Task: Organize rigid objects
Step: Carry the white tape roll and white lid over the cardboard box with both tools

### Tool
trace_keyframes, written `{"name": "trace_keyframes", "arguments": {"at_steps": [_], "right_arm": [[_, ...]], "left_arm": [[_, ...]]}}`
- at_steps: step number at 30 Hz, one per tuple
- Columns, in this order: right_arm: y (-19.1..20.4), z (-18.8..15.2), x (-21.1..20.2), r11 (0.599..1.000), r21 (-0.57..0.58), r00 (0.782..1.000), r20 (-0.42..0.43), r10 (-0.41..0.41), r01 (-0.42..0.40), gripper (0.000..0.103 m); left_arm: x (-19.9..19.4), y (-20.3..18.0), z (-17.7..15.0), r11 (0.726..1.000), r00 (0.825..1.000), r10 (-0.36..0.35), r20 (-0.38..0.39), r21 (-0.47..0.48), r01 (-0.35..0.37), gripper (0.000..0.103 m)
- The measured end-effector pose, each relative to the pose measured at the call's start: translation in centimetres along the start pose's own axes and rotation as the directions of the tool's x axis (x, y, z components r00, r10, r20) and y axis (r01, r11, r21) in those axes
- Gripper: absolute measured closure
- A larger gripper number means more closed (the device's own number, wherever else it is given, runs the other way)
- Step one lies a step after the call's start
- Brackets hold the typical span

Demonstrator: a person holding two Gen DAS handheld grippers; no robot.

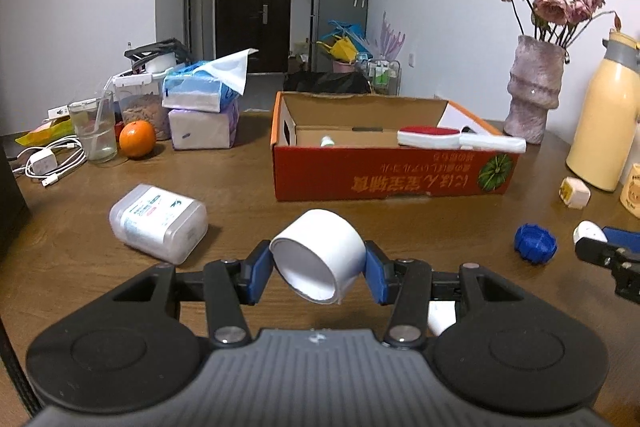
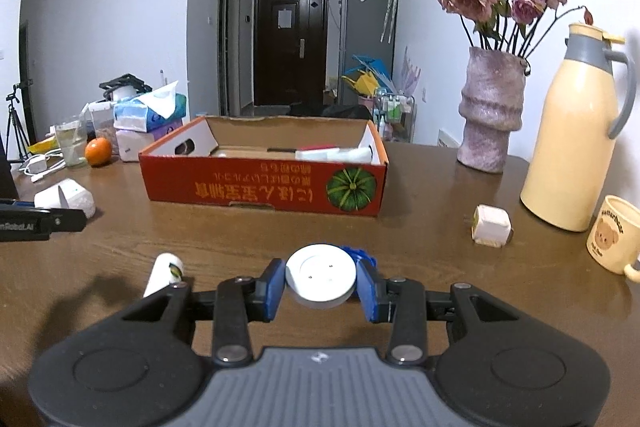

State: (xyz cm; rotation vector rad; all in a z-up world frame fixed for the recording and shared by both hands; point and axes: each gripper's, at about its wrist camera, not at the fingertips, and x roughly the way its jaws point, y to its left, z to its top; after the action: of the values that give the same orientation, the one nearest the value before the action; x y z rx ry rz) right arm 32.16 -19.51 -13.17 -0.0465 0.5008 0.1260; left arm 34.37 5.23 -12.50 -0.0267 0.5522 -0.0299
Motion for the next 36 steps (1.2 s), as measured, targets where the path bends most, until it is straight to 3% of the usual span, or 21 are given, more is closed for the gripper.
{"name": "trace_keyframes", "arguments": {"at_steps": [25, 36], "right_arm": [[1.8, 6.2, 4.4, 0.998, 0.016, 0.993, 0.104, 0.051, -0.053, 0.065], [1.7, 8.2, 7.8, 0.996, 0.044, 0.991, 0.114, 0.069, -0.074, 0.065]], "left_arm": [[1.9, -3.4, 6.5, 0.992, 0.993, -0.009, 0.114, -0.122, 0.023, 0.053], [4.9, -3.3, 7.9, 0.989, 0.995, 0.002, 0.100, -0.145, 0.013, 0.053]]}}
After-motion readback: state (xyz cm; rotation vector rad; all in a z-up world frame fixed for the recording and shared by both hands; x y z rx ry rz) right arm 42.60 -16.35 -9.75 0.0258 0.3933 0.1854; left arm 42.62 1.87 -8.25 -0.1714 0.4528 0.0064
